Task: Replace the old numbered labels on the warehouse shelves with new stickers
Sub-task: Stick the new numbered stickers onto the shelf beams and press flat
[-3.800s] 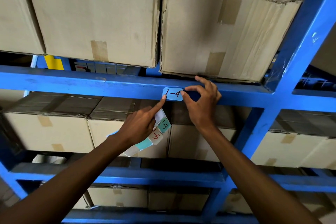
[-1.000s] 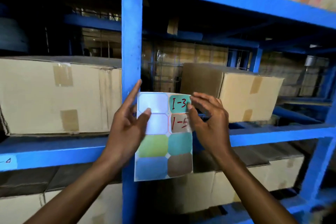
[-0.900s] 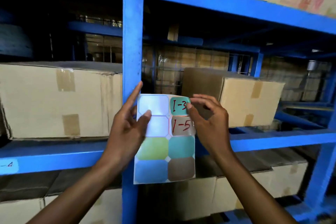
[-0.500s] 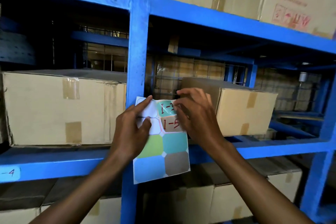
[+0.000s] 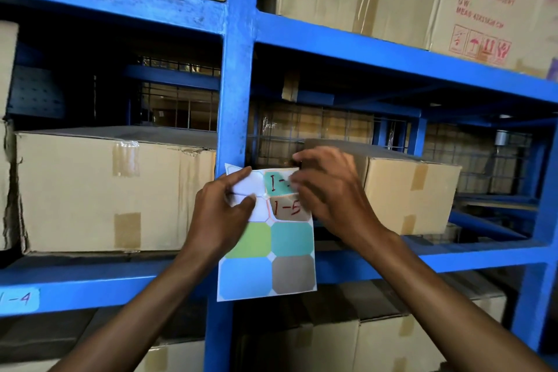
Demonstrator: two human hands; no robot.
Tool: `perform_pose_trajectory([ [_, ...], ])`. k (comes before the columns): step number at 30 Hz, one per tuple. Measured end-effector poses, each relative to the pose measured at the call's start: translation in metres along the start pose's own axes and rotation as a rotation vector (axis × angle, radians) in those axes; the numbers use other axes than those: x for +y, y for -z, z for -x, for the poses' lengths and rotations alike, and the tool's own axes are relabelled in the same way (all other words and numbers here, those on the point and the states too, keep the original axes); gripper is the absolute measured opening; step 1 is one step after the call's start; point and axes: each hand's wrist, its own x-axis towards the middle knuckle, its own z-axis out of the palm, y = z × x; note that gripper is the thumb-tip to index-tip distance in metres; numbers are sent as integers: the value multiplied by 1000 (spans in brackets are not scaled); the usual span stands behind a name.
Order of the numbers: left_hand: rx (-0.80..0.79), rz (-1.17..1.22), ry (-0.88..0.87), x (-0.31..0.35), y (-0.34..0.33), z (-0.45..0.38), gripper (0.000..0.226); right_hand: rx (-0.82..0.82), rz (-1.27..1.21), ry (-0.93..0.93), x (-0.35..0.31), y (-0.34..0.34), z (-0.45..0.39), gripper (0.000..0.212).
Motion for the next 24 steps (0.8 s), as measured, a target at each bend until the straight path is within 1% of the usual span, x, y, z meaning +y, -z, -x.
perform_pose_trajectory([
  [2, 9, -62, -95, 3, -1, 2, 44, 45, -254, -337, -2, 3, -7, 6],
  [3, 10, -108, -155, 4, -2, 3, 44, 40, -381, -470, -3, 5, -10, 5],
  [5, -8, -177, -251, 5, -4, 6, 44, 19, -600, -649, -6, 8, -17, 7],
  [7, -1, -150, -243, 6, -5, 6, 41, 30, -697, -732, -8, 10, -22, 9],
  [9, 33, -43, -138, 8, -6, 4, 38, 28, -639, -690, -10, 12, -26, 8],
  [11, 61, 0, -71, 11, -7, 1, 44, -5, -522, -562, -12, 11, -26, 5],
  [14, 84, -36, -76, 11, -10, -5, 57, -73, -256, -342, -14, 6, -23, 7],
  [17, 100, -85, -118, 7, -14, -11, 57, -49, -163, -221, -17, 0, -24, 7],
  [20, 80, -99, -163, 3, -14, -14, 57, 24, -200, -229, -20, -1, -27, 7],
  [24, 74, -78, -196, -4, -10, -14, 56, 126, -360, -320, -21, 6, -34, 5],
])
